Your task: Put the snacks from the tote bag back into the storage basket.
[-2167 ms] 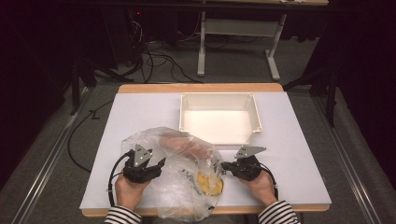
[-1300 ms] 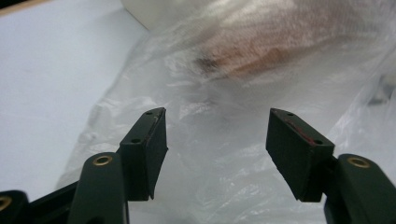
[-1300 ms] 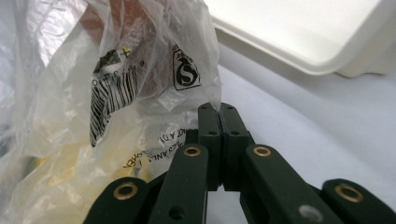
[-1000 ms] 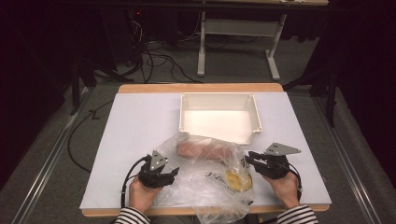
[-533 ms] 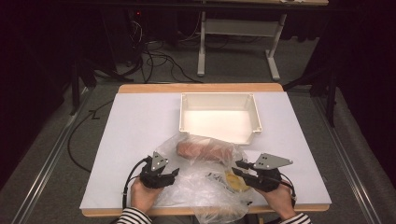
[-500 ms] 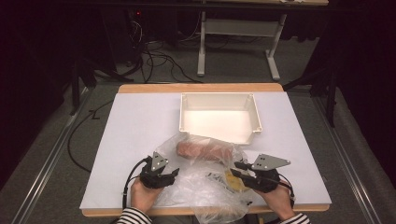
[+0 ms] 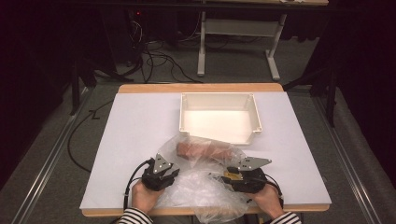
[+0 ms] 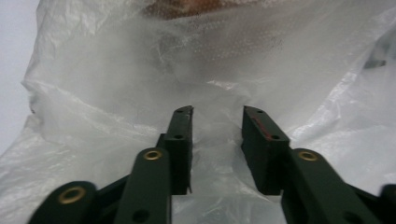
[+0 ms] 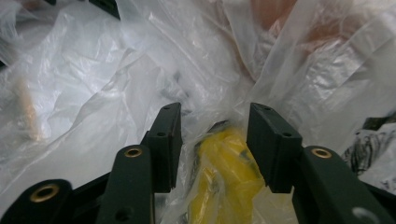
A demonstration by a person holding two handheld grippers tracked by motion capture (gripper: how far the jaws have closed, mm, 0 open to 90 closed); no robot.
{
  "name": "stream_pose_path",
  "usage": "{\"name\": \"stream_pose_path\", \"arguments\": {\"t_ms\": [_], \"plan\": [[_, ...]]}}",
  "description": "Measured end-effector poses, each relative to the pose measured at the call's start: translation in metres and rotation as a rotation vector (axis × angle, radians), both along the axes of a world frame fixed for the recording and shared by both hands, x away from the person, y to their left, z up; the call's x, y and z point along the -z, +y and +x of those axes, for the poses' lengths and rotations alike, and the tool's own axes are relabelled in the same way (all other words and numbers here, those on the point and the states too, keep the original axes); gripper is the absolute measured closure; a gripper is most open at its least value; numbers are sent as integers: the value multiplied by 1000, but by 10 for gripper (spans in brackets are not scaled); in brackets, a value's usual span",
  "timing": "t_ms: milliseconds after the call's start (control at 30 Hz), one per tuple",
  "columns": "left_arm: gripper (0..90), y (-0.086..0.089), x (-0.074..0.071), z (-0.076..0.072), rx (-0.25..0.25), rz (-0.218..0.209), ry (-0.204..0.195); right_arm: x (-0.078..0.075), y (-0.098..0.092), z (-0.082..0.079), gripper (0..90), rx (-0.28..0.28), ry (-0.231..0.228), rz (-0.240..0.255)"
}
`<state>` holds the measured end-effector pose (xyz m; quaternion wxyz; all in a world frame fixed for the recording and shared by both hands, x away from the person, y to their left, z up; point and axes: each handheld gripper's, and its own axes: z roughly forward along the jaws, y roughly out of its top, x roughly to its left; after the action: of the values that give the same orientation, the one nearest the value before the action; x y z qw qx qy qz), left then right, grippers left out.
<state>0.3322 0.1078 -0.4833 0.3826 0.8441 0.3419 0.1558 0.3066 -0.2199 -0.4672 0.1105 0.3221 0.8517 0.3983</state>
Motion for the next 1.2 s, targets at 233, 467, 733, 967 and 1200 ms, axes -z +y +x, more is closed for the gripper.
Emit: {"name": "stream_pose_path", "arguments": {"t_ms": [233,467,733,967,1200], "plan": [[870,-5,-6,-2,53,43,-5,9,4,-4,900,-56,-15,-85],[887,8,-30,-6,52,-66,-28,-6,-4,-7,900,-62,-61,-22],[889,10,-62,-10,56,-92,-106,-36,-14,-6,900,-36,-133,55],[888,5,-74,-4,65,-68,-114,-52,-25,1,900,0,-154,84],[878,3,-81,-4,78,-45,-116,-58,-29,5,900,12,-160,82]]}}
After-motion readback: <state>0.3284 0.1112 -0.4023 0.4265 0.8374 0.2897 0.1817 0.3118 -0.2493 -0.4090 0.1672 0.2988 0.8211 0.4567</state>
